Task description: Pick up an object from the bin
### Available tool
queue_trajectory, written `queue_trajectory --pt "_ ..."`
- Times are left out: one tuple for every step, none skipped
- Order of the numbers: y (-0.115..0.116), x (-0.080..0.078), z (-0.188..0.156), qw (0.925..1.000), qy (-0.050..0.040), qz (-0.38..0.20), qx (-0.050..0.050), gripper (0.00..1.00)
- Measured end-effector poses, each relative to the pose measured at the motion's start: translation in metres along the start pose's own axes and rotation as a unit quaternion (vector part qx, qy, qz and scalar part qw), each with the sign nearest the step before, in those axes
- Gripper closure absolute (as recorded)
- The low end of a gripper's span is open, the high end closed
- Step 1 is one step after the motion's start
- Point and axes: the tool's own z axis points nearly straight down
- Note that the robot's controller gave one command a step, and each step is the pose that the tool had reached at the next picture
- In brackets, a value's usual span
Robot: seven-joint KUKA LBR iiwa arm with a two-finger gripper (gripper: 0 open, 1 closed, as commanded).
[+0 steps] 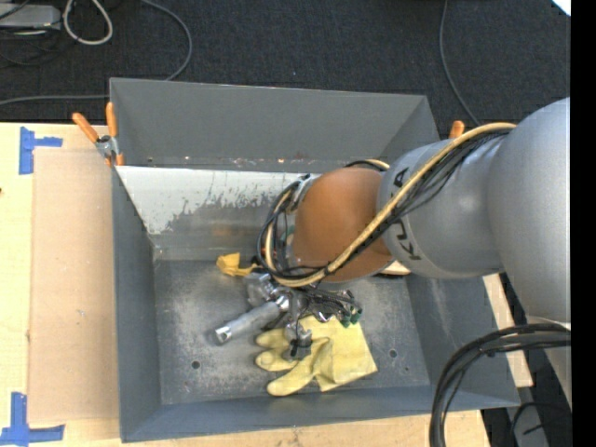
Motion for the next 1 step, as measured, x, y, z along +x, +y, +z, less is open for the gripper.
queue_trajectory --pt "0.006 -0.0013 0.0002 0.9992 0.0 0.04 0.001 0.0"
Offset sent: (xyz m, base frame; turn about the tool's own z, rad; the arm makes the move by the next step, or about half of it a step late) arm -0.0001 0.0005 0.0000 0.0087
